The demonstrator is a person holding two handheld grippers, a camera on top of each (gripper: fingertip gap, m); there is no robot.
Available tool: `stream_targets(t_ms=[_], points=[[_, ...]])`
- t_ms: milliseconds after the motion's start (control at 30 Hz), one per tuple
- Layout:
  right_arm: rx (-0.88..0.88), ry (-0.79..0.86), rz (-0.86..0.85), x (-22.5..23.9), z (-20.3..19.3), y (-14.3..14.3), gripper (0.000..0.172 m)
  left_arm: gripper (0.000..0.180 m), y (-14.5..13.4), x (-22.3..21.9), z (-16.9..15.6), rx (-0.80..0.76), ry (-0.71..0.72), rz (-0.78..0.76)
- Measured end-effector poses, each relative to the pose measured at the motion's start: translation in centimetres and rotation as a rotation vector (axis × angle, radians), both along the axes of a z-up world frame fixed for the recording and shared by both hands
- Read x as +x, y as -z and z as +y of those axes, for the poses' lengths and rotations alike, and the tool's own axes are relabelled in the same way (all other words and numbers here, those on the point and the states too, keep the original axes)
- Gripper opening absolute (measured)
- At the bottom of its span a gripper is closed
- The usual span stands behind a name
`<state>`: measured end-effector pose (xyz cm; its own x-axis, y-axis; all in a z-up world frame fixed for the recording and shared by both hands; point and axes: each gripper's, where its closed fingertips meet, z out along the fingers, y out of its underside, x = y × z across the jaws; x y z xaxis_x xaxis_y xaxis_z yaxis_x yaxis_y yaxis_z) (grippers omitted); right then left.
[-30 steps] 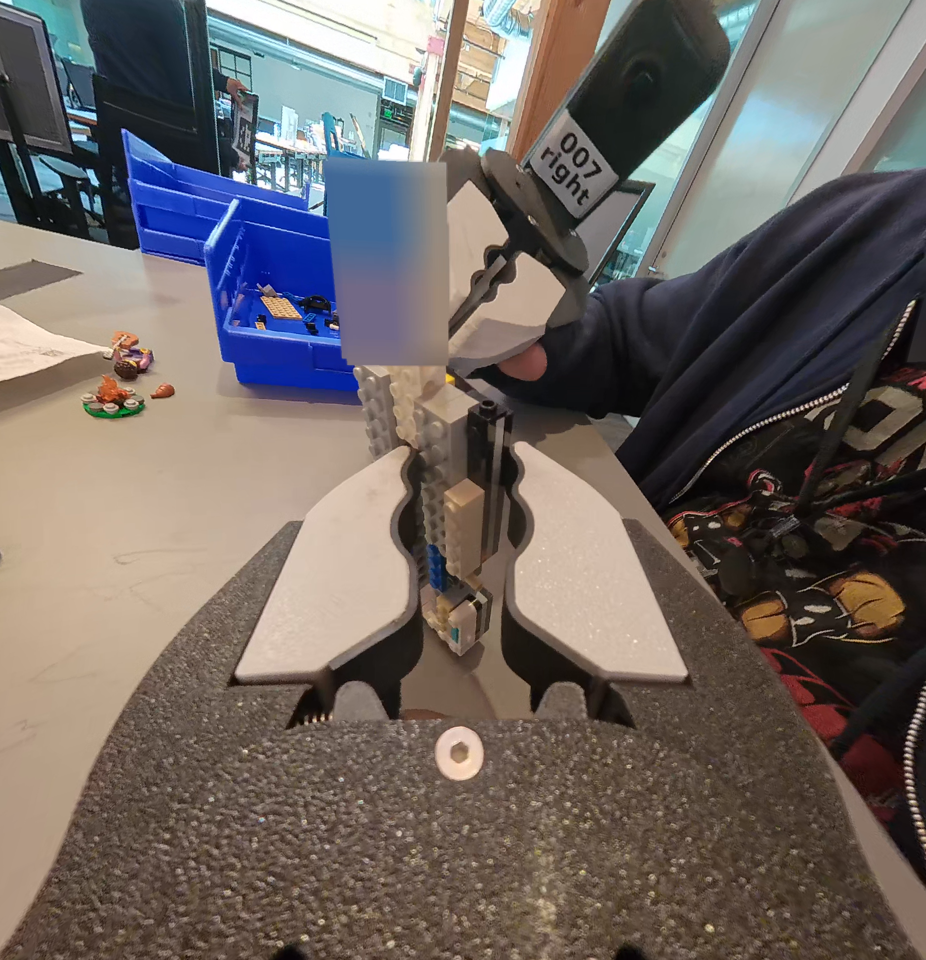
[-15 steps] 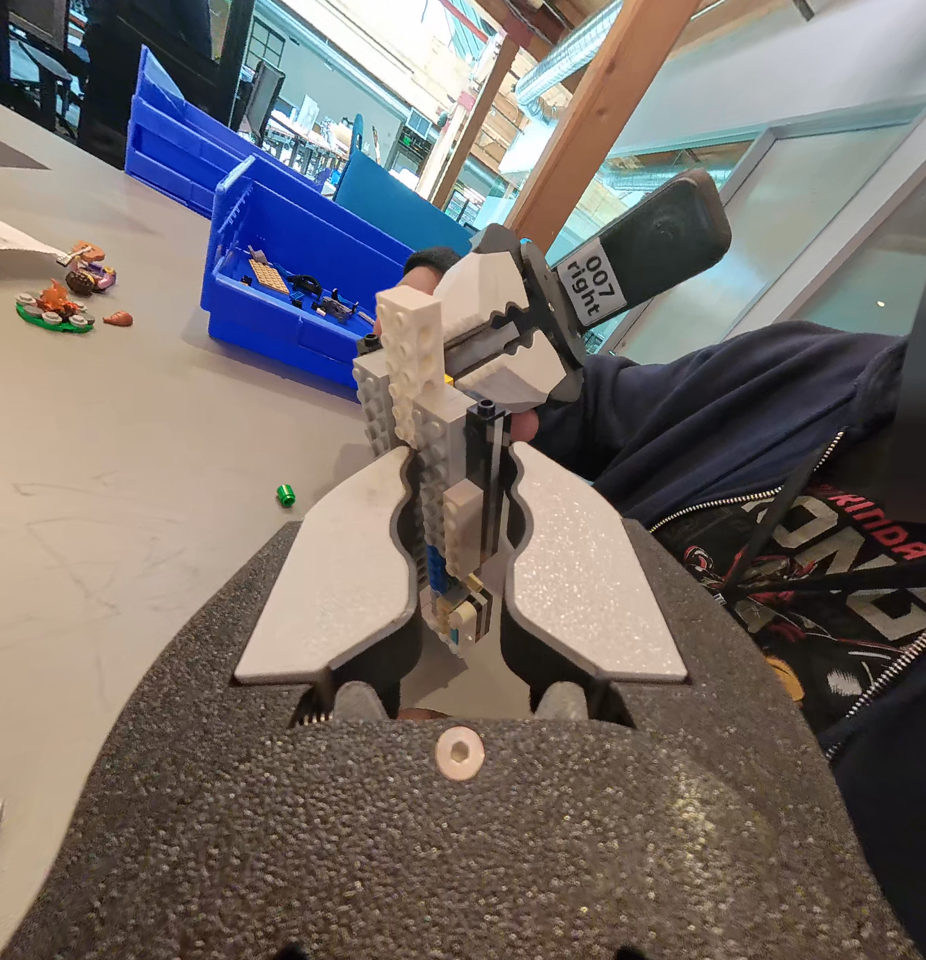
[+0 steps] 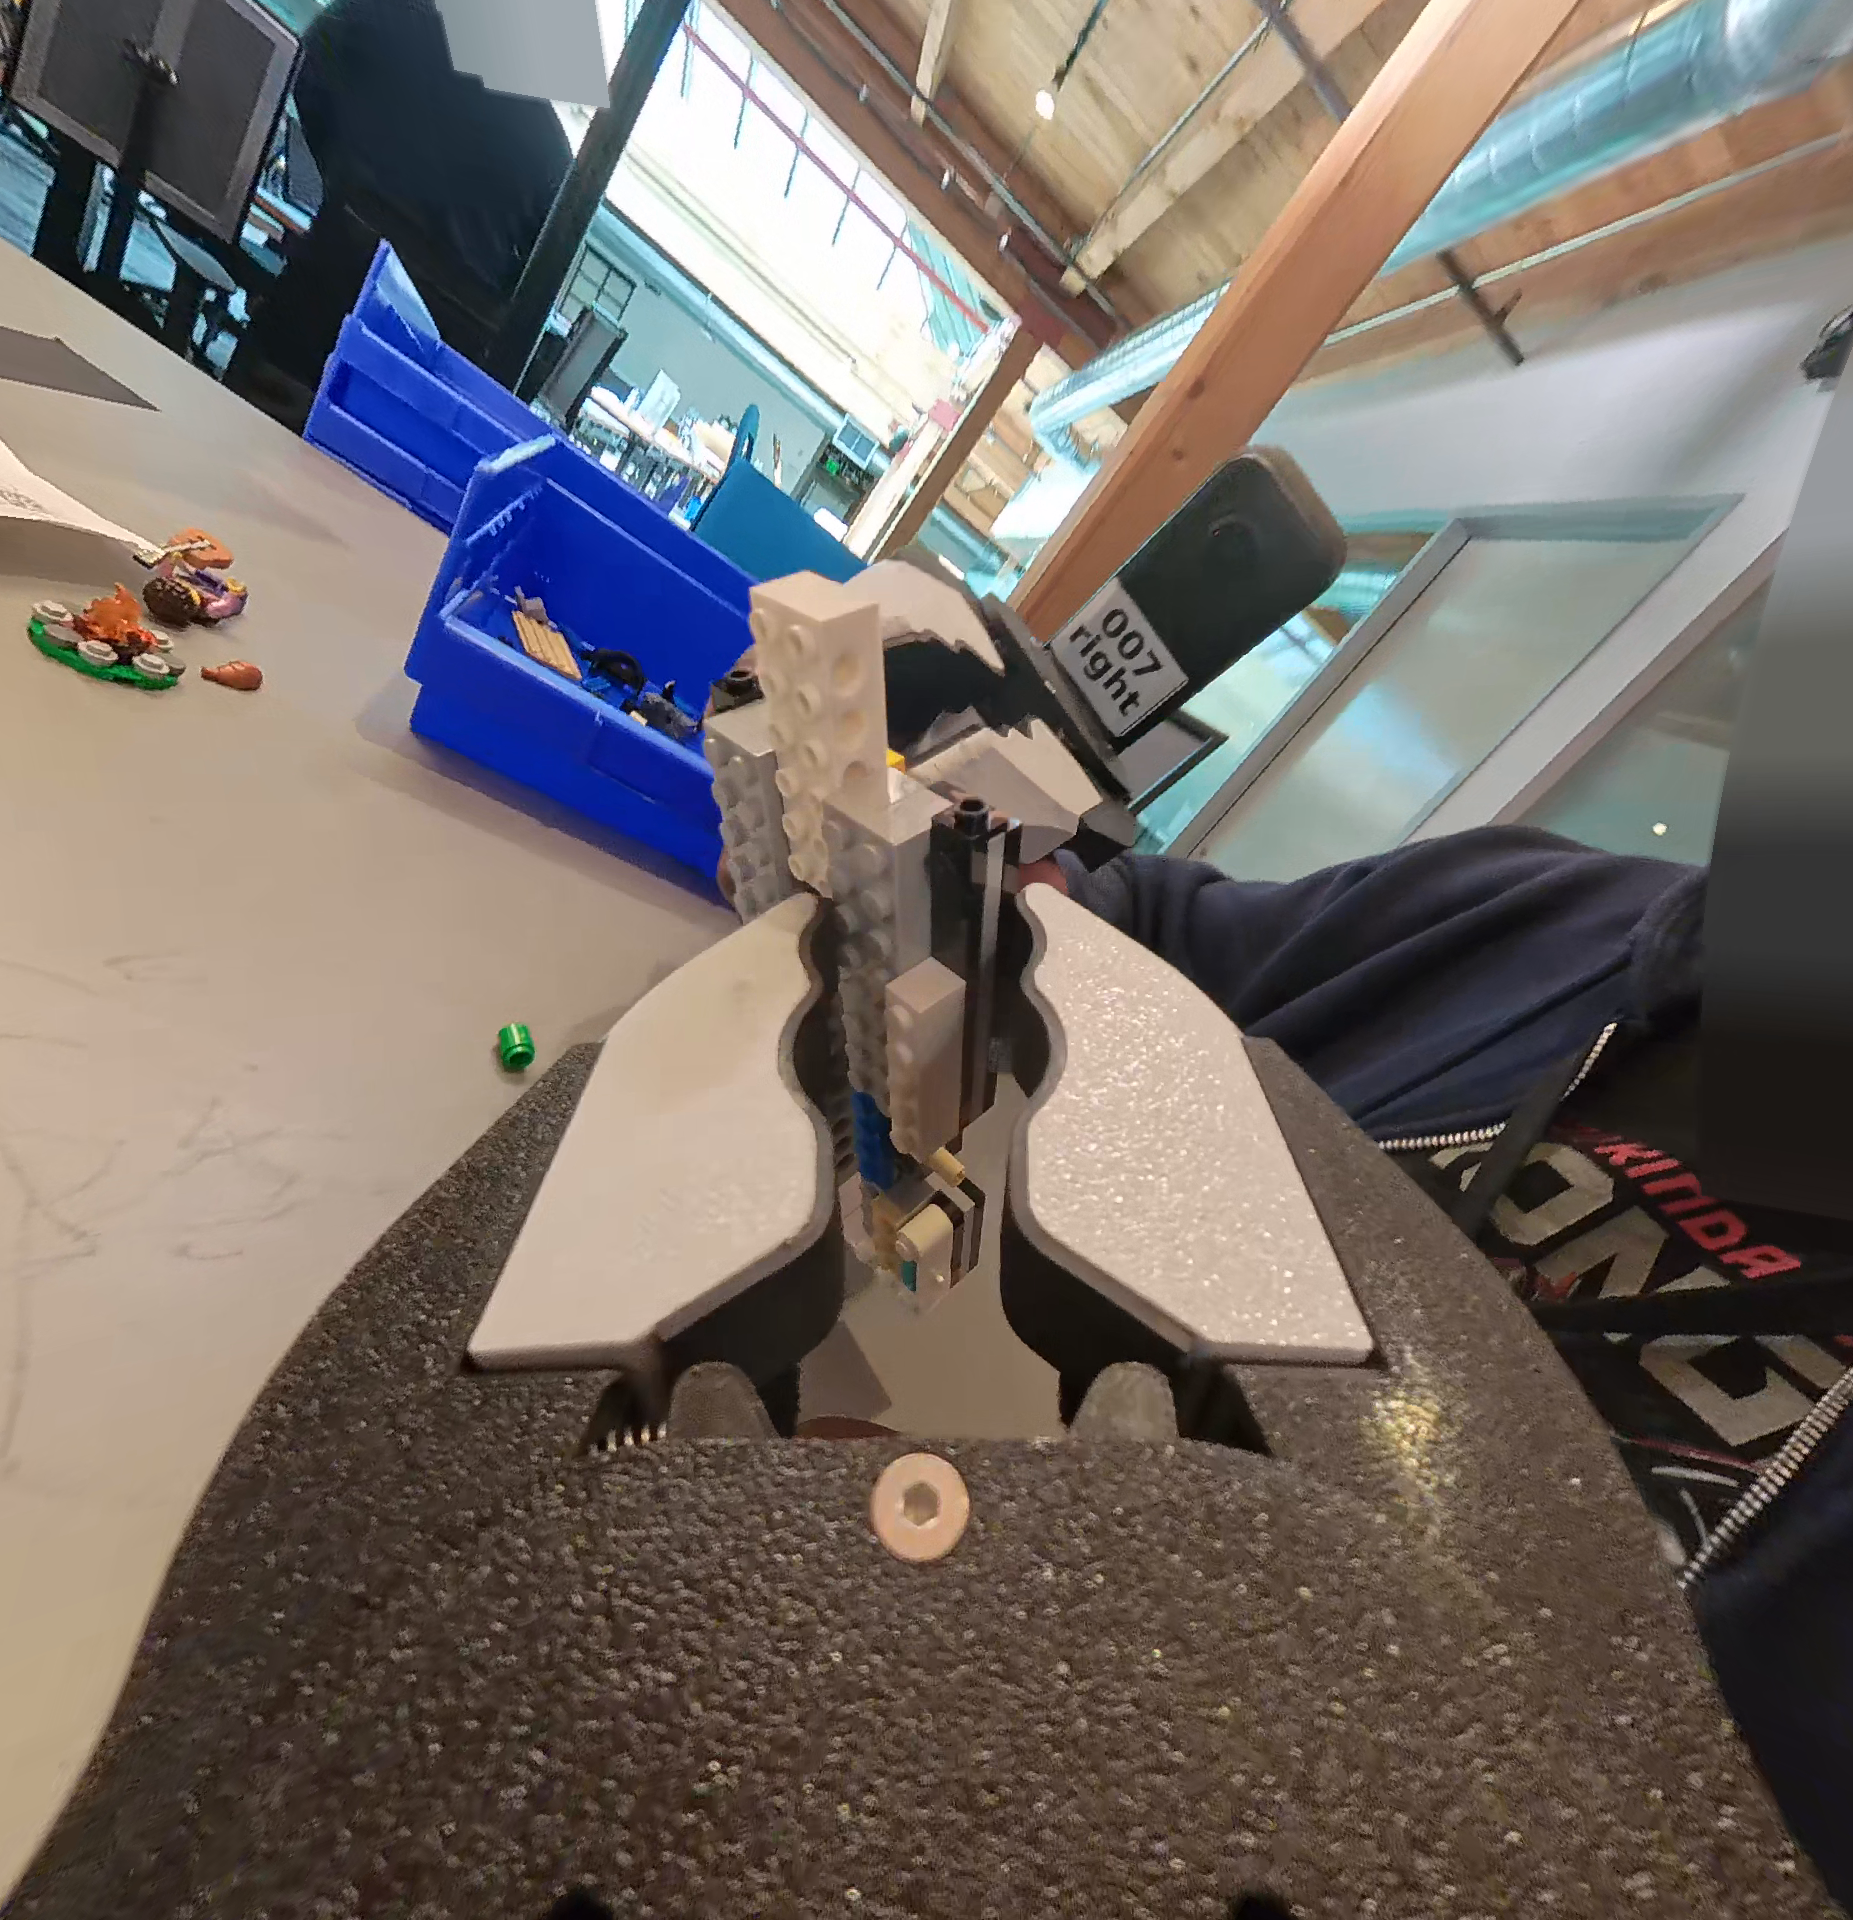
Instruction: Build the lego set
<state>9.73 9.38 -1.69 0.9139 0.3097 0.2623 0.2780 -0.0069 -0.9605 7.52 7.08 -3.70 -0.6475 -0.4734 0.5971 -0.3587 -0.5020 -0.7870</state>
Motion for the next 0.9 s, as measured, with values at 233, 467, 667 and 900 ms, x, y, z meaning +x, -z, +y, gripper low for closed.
stream_targets(t_ms=[233,467,667,900], points=[[-0.043,-0.045,0.144,0.2,0.0,-0.5,0.019,0.031,-1.1,0.0,-0.2,-0.244,-0.023,0.007],[-0.103,-0.091,0.286,-0.5,-0.1,-0.9,0.019,0.031,-1.5,0.0,-0.2,-0.588,-0.144,0.043],[-0.156,-0.083,0.286,-1.0,0.1,0.1,0.019,0.031,-0.7,-0.5,-0.1,-0.679,-0.267,0.08],[-0.225,-0.073,0.346,-1.4,0.2,0.9,0.018,0.031,0.0,-1.0,-0.2,-0.747,-0.322,0.107]])
